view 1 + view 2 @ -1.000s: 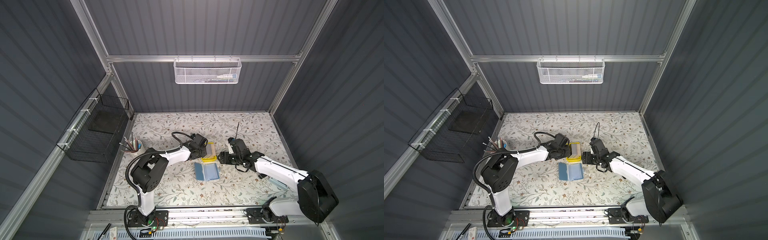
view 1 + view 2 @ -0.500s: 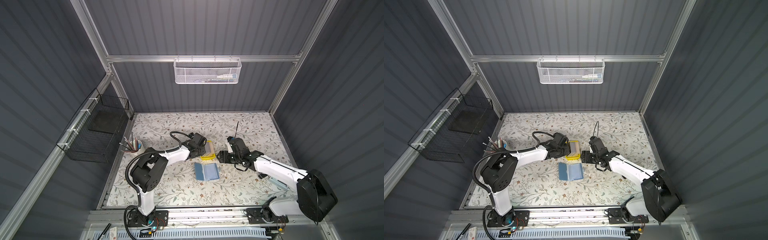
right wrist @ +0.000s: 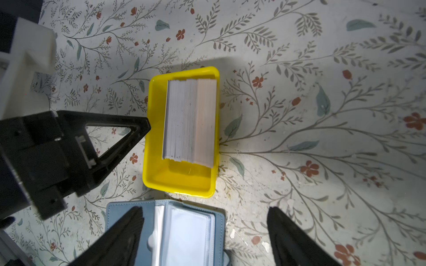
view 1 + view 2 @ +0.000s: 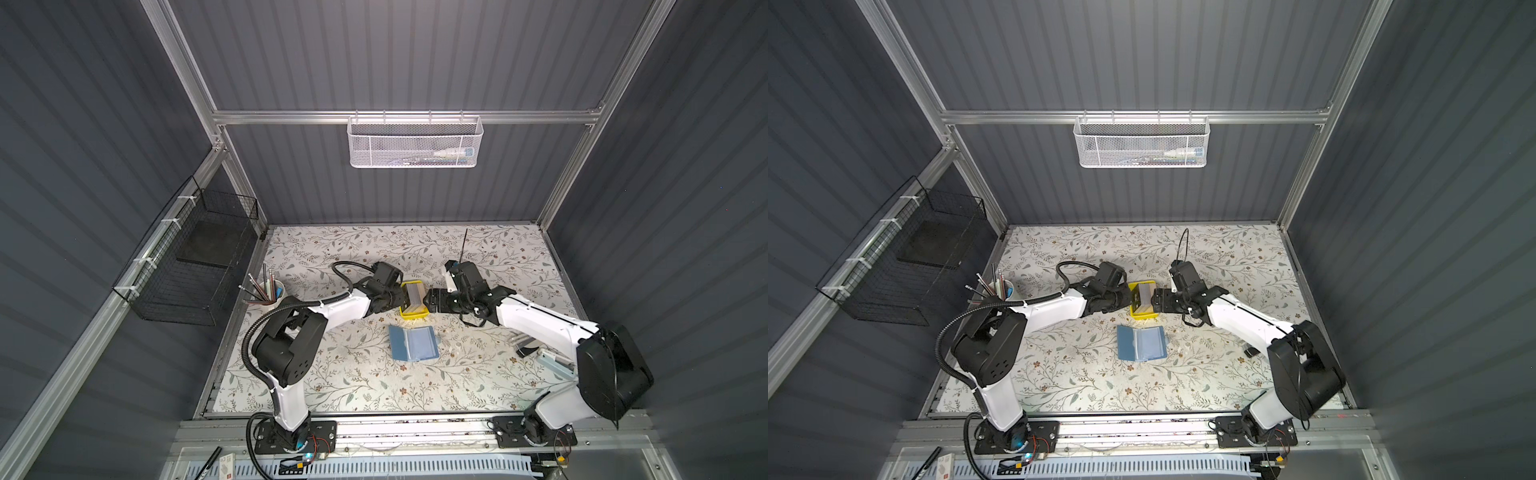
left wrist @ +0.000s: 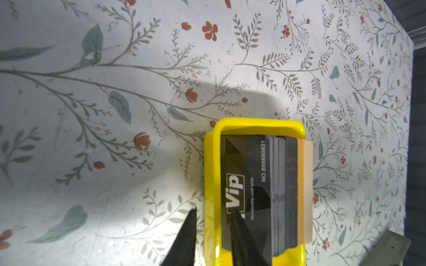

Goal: Insert credit cards into a card holder
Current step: Move the storage box to the center of the table.

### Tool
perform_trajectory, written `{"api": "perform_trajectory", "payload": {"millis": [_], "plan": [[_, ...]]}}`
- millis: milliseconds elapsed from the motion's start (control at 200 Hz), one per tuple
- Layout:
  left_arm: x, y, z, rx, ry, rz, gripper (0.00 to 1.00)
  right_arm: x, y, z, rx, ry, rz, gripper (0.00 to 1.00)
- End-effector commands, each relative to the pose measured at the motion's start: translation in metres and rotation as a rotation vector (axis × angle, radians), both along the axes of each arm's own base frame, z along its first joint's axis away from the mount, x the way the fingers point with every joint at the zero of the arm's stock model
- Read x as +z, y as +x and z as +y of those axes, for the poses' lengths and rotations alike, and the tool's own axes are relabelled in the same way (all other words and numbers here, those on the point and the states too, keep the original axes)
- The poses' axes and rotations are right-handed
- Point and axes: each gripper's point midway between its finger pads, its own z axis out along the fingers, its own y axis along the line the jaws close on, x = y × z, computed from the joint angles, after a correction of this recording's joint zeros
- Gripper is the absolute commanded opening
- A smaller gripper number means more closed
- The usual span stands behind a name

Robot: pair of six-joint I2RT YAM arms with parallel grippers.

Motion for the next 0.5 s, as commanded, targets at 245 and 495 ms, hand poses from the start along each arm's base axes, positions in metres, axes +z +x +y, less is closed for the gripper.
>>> {"api": "perform_trajectory", "payload": {"millis": [245, 495], "plan": [[0.033, -0.009, 0.003, -0.281, -0.136, -0.031, 0.23, -0.019, 0.027, 0.012, 0.018, -0.098, 0.055, 0.97], [0.029, -0.01, -0.017, -0.344, -0.257, -0.013, 0.22, -0.033, 0.035, 0.022, 0.046, -0.115, 0.086, 0.98]]}}
